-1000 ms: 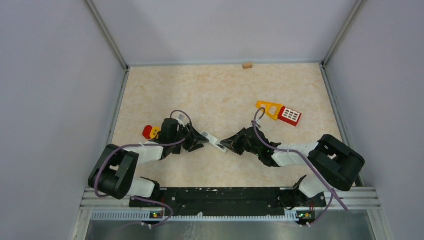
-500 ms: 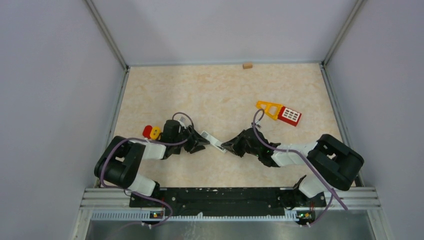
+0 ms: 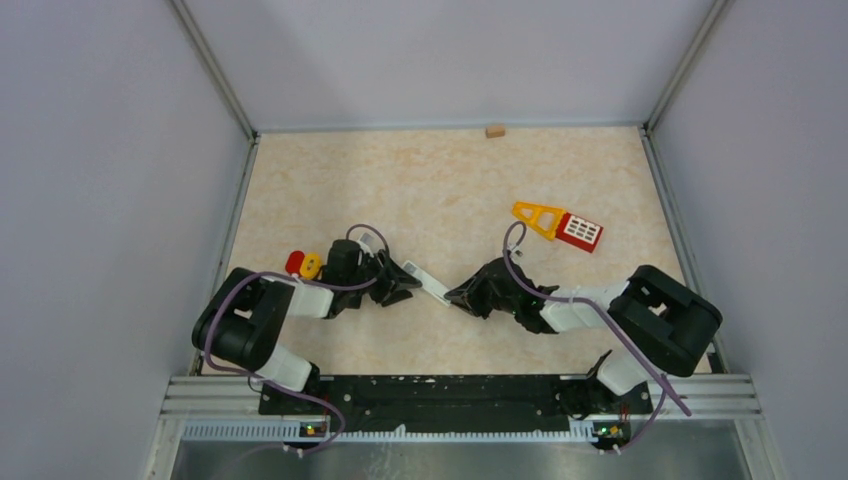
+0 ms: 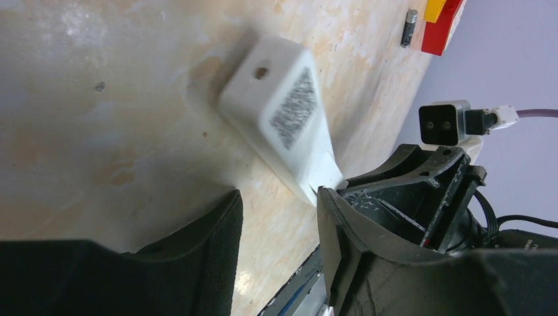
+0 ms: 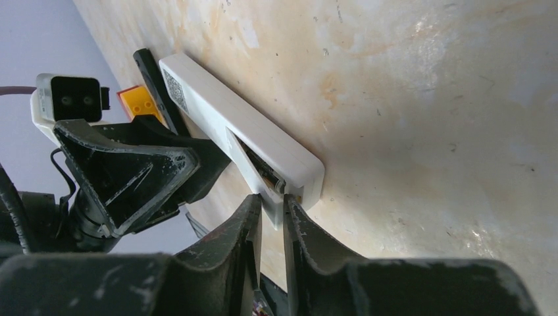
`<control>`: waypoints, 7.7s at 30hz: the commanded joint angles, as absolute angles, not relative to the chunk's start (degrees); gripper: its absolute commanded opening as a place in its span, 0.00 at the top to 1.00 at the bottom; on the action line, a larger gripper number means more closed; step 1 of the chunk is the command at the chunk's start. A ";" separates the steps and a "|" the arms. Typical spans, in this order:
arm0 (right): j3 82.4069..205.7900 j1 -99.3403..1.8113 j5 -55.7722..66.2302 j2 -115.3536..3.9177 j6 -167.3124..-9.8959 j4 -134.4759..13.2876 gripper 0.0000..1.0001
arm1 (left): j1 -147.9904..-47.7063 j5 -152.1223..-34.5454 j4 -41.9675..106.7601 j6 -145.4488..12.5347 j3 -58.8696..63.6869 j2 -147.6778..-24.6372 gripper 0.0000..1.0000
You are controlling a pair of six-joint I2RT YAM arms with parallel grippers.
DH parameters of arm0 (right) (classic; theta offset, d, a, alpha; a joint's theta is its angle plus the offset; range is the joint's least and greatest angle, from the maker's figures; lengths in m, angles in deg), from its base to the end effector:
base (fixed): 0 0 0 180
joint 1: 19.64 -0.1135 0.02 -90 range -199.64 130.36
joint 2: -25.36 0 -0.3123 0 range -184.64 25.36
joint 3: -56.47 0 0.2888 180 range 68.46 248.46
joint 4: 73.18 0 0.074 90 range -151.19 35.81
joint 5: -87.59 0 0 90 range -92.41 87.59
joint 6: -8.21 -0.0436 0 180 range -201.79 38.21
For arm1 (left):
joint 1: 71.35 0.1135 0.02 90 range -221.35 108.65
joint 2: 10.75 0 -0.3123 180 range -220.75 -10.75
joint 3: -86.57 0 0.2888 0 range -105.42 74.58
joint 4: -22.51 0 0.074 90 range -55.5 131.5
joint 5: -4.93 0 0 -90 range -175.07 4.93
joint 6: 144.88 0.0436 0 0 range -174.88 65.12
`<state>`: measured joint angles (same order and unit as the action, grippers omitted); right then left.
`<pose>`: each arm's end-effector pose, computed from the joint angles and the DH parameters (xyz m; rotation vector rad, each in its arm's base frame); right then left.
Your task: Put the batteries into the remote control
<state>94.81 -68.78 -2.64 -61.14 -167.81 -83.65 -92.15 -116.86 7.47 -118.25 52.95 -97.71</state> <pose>0.1877 0.2167 0.1382 0.8092 2.4189 1.1560 0.2377 -0.1149 0.1249 -0.5843 2.4470 -1.3360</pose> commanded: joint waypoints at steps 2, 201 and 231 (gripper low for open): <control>96.58 -69.64 -3.29 -60.78 -166.94 -79.92 0.76 | -92.43 -117.34 5.04 -118.27 52.94 -98.88 0.51; 117.36 -64.81 -3.49 -79.91 -180.09 -68.84 0.95 | -86.91 -103.85 32.05 -93.43 34.34 -109.60 0.66; 108.35 -64.79 -0.88 -62.25 -156.12 -70.61 0.59 | -82.07 -111.18 37.23 -88.24 23.07 -104.56 0.36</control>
